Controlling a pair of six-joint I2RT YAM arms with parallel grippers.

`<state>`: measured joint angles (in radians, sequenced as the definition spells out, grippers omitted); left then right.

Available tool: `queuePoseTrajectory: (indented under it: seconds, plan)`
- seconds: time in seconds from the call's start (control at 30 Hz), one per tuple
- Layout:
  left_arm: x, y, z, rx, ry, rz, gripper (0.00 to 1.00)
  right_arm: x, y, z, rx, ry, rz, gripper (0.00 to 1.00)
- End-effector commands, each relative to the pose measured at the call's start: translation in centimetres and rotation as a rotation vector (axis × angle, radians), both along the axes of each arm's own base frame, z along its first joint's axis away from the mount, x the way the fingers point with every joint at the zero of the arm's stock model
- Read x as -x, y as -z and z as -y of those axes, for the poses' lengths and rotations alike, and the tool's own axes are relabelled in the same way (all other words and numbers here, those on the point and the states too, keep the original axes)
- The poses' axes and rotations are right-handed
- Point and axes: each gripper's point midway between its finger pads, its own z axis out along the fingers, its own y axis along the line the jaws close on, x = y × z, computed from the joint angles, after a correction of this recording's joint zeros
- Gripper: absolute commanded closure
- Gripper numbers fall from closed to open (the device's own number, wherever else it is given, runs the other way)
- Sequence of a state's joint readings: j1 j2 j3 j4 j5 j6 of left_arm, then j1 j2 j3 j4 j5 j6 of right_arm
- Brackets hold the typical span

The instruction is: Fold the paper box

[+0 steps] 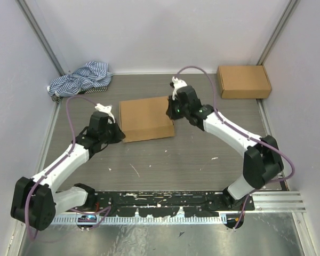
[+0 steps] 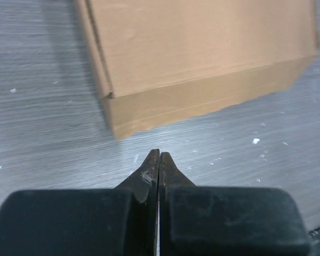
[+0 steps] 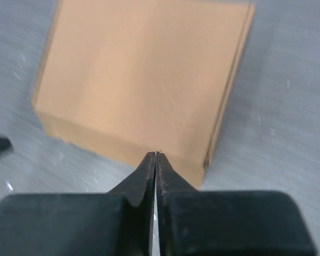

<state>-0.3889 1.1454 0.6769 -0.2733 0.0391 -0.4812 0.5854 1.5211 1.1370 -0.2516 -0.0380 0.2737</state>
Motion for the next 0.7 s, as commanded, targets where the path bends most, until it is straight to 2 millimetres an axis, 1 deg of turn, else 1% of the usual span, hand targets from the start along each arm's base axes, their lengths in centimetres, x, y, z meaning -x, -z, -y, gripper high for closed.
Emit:
queuePoseTrajectory:
  seconds: [0.0,0.1,0.13,0.17,0.23,0.27,0.3,0.33,0.37,0.47,0.5,0.53,0.6,0.67]
  plan:
    - [1.1,-0.5,3.1,0.15,0.134,0.017,1.0,-6.3,-4.5,-1.4,-0.034,0.037,0.129,0.99]
    - [1.4,1.1,3.4,0.143,0.155,-0.039,1.0,-11.3,-5.1,-2.5,-0.07,0.047,0.141,0.99]
    - [1.6,1.7,3.5,0.138,0.162,-0.06,1.0,-12.9,-5.0,-3.0,-0.082,0.039,0.145,0.96]
    - [1.6,2.2,3.4,0.134,0.161,-0.074,1.0,-14.4,-4.8,-3.5,-0.09,0.036,0.151,0.9]
    - [1.6,3.2,3.3,0.13,0.15,-0.091,1.0,-17.2,-3.8,-4.7,-0.094,0.012,0.161,0.81]
    - [1.7,3.7,3.4,0.129,0.148,-0.097,1.0,-18.6,-3.4,-5.2,-0.095,0.004,0.17,0.79]
    - [1.6,3.7,3.3,0.131,0.142,-0.092,0.98,-19.7,-1.4,-5.8,-0.087,-0.01,0.148,0.78]
    - [1.7,4.7,3.3,0.121,0.134,-0.118,0.98,-20.7,-0.9,-6.4,-0.094,-0.027,0.151,0.77]
    - [1.6,5.2,3.2,0.116,0.127,-0.126,0.97,-21.5,-0.5,-6.9,-0.103,-0.044,0.151,0.76]
    - [1.2,6.1,3.2,0.105,0.108,-0.136,0.96,-23.1,1.1,-7.9,-0.122,-0.081,0.14,0.76]
    - [1.1,6.4,3.2,0.099,0.104,-0.14,0.96,-23.4,1.1,-8.2,-0.129,-0.09,0.145,0.76]
    - [0.9,6.7,3.1,0.09,0.095,-0.141,0.96,-23.5,2.2,-8.5,-0.13,-0.107,0.13,0.76]
    - [0.3,7.3,2.8,0.068,0.073,-0.137,0.96,-23.3,3.2,-8.9,-0.137,-0.142,0.108,0.78]
    - [-0.5,7.8,2.3,0.039,0.039,-0.126,0.96,-22.3,4.2,-9.4,-0.146,-0.189,0.066,0.8]
